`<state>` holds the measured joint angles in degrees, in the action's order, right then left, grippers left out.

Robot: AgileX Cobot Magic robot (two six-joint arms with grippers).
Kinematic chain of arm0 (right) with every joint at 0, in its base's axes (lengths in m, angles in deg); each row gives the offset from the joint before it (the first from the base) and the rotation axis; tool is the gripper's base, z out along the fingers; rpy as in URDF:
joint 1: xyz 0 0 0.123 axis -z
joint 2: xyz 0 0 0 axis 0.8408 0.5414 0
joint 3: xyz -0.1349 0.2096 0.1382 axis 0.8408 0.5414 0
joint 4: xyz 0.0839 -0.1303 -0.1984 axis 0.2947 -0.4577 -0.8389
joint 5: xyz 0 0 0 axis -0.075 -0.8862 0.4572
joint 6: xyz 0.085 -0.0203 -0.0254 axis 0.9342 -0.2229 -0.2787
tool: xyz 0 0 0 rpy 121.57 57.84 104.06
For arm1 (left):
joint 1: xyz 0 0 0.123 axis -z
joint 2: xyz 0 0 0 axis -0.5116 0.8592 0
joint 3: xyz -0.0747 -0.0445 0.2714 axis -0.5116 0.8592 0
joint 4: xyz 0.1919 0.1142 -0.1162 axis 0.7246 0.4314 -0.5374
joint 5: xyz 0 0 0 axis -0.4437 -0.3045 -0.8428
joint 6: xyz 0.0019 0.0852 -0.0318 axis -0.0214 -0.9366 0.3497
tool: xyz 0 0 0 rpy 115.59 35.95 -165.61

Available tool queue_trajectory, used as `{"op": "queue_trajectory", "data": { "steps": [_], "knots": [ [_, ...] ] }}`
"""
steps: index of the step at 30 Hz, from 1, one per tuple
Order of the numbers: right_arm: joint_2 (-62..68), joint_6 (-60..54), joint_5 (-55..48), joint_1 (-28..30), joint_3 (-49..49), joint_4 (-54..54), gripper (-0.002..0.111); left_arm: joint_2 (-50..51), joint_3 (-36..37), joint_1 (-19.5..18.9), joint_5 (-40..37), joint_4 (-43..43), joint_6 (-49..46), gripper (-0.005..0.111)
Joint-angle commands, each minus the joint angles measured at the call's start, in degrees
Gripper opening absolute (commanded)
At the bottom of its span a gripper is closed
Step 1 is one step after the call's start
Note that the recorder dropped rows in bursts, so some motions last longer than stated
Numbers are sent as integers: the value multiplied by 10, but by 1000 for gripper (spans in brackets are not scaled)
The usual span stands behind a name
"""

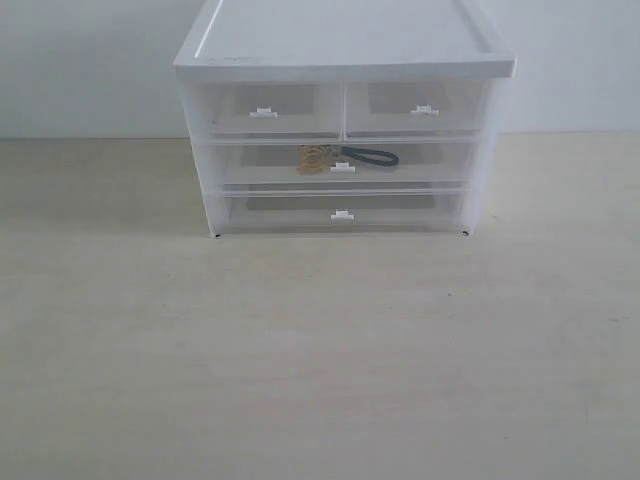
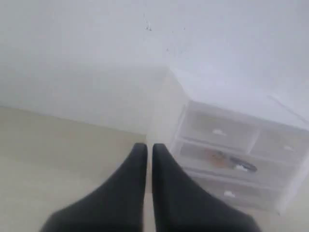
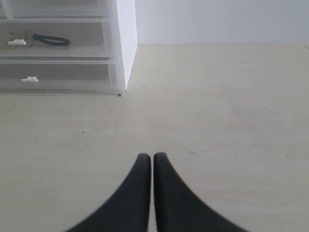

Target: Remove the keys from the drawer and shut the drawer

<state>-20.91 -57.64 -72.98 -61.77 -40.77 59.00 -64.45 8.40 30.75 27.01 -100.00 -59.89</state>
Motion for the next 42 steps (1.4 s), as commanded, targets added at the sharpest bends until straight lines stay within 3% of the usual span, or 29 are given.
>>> {"op": "queue_trajectory", "data": {
  "steps": [1, 4, 6, 13, 16, 21, 24, 30, 34, 38, 42],
  "knots": [
    [-3, -1, 2, -1, 0, -1, 0, 0, -6, -2, 44, -27, 8, 4],
    [-3, -1, 2, -1, 0, -1, 0, 0, -6, -2, 115, -52, 8, 4],
    [-3, -1, 2, -1, 0, -1, 0, 0, -9, -2, 158, -131, 41, 4],
    [-3, -1, 2, -1, 0, -1, 0, 33, -19, -1, 161, -162, -51, 4],
    [-3, -1, 2, -1, 0, -1, 0, 102, -45, -1, 167, -167, -67, 4],
    [-3, -1, 2, -1, 0, -1, 0, 282, -134, 1, 117, -178, -173, 4],
    [-3, -1, 2, -1, 0, -1, 0, 387, -208, 10, 69, -234, -281, 4],
    [-3, -42, 18, -1, 0, -23, 0, 558, -309, 33, -24, -395, -639, 4],
    [-3, -42, 115, -1, 0, -28, 0, 643, -346, 47, -33, -467, -827, 4],
    [-3, 47, 246, -1, 0, 43, 0, 722, -377, 47, -21, -487, -904, 4],
    [-3, 219, 377, -1, 0, 144, 0, 808, -406, 47, -1, -487, -968, 4]
  ]
}}
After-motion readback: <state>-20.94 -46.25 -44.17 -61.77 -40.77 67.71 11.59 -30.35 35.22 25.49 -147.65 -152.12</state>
